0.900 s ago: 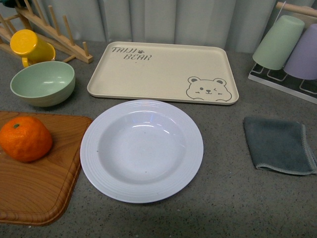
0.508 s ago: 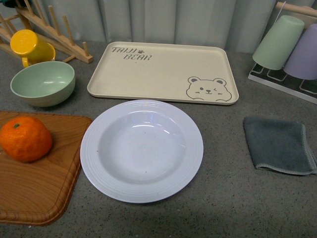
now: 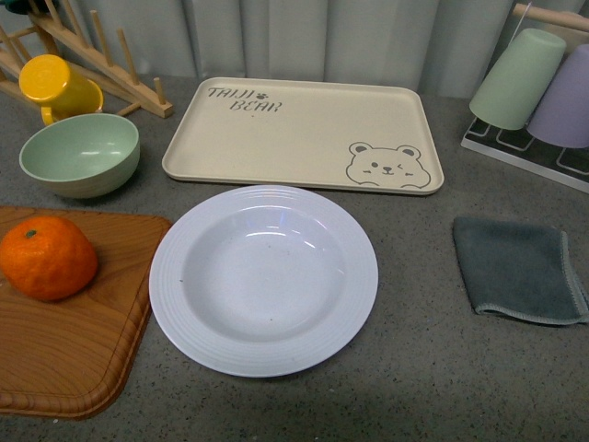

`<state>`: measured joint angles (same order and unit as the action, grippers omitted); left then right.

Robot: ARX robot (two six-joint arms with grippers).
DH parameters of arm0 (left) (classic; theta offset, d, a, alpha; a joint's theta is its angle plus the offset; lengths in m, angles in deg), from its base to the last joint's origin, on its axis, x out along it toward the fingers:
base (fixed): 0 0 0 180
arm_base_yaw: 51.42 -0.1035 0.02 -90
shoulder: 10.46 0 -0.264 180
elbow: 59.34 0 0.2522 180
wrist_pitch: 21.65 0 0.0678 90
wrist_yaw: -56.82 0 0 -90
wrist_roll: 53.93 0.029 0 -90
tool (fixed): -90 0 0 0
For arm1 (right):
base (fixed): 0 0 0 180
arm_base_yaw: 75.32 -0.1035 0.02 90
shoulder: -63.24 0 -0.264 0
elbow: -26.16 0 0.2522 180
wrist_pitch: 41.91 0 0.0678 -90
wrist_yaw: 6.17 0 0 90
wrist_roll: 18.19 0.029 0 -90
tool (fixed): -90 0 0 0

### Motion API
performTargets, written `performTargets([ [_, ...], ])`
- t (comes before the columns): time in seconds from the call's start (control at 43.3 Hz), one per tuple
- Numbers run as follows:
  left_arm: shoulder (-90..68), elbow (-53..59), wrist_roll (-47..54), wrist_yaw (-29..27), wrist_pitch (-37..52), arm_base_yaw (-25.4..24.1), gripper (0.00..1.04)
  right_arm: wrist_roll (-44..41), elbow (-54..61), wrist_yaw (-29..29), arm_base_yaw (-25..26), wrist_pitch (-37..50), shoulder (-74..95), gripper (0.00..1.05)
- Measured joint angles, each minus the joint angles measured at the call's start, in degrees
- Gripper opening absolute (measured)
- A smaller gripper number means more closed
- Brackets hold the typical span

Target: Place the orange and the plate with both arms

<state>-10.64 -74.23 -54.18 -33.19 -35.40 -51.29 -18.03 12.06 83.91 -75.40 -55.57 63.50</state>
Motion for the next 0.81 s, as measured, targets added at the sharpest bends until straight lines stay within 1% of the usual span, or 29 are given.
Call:
performTargets([
  [0.808, 0.0, 0.0, 0.0, 0.0, 0.0, 0.0, 0.98, 0.0, 0.0, 0.0, -0.02, 0.0, 0.0, 0.95],
])
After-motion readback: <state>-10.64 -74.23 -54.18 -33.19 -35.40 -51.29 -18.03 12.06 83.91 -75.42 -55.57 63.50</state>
